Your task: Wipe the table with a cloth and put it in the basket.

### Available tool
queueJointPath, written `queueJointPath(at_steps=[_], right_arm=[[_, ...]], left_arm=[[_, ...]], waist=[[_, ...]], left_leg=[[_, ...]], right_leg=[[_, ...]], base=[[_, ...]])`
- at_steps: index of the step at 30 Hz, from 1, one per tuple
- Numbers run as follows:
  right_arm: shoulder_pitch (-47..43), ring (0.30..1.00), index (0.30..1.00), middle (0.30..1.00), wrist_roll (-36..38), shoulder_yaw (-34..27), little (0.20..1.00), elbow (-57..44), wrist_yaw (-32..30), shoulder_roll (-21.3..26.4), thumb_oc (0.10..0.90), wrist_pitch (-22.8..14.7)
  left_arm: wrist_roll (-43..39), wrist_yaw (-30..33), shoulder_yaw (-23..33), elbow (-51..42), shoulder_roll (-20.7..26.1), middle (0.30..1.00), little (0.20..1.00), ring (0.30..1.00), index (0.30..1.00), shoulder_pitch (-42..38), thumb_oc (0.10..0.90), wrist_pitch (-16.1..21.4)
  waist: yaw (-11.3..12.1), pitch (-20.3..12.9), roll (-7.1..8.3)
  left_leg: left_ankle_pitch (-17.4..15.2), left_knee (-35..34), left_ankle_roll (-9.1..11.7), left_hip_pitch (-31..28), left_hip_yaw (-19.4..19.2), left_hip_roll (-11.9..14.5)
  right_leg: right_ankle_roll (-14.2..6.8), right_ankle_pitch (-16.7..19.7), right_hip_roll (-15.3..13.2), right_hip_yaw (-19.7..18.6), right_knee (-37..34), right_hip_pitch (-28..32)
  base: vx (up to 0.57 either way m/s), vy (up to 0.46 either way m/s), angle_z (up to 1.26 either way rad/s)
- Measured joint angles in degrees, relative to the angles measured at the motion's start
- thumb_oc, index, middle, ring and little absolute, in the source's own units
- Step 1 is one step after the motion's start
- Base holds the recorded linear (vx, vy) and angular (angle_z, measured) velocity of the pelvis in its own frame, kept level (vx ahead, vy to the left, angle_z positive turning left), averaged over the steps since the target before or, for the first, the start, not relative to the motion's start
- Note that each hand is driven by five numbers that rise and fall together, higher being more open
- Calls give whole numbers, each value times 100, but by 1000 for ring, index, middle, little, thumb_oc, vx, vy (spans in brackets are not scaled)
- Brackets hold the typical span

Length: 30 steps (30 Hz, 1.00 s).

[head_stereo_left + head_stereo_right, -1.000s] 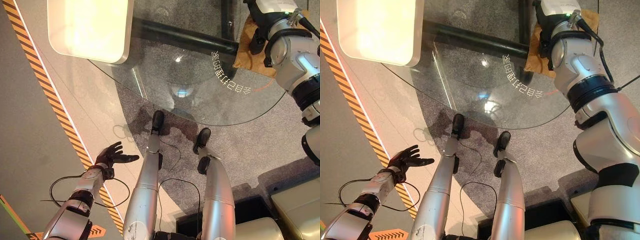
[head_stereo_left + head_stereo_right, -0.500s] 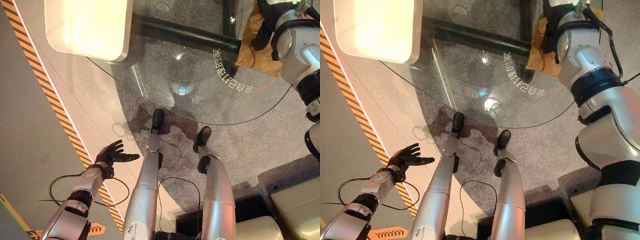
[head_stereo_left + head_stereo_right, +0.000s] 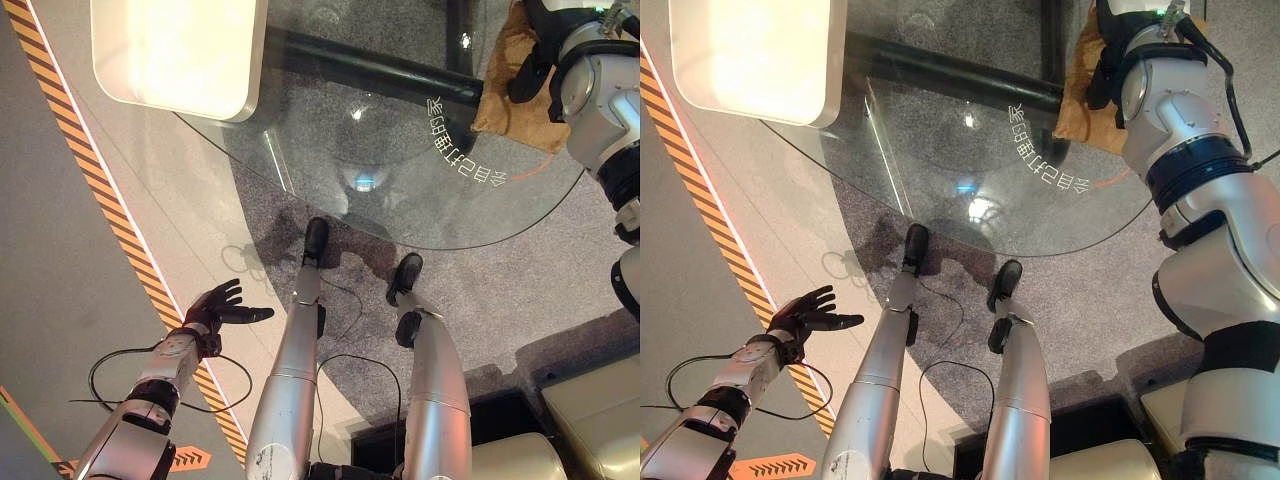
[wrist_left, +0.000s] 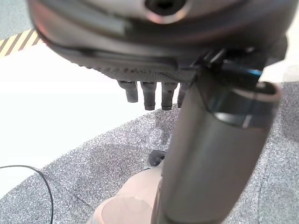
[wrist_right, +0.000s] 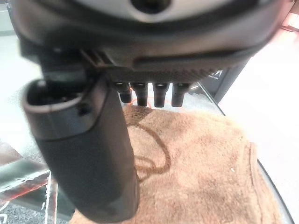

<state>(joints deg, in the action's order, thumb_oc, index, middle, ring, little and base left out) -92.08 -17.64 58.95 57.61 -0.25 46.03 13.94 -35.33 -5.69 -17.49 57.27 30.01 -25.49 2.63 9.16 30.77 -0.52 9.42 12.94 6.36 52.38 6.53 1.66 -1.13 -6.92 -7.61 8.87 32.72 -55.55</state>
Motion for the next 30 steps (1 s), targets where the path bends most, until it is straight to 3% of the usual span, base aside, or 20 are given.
queueJointPath(at_steps=[30], right_arm=[[-72, 900, 900, 900, 180, -160, 900, -12, -241, 87, 800, -71]], left_arm=[[-1, -11, -162, -49, 6, 900, 900, 900, 900, 1, 800, -62]], waist=[[37, -13, -24]], left_leg=[[21, -13, 34, 109, 6, -26]], right_leg=[[26, -54, -42, -2, 144, -176]], base=[[1, 1, 0]])
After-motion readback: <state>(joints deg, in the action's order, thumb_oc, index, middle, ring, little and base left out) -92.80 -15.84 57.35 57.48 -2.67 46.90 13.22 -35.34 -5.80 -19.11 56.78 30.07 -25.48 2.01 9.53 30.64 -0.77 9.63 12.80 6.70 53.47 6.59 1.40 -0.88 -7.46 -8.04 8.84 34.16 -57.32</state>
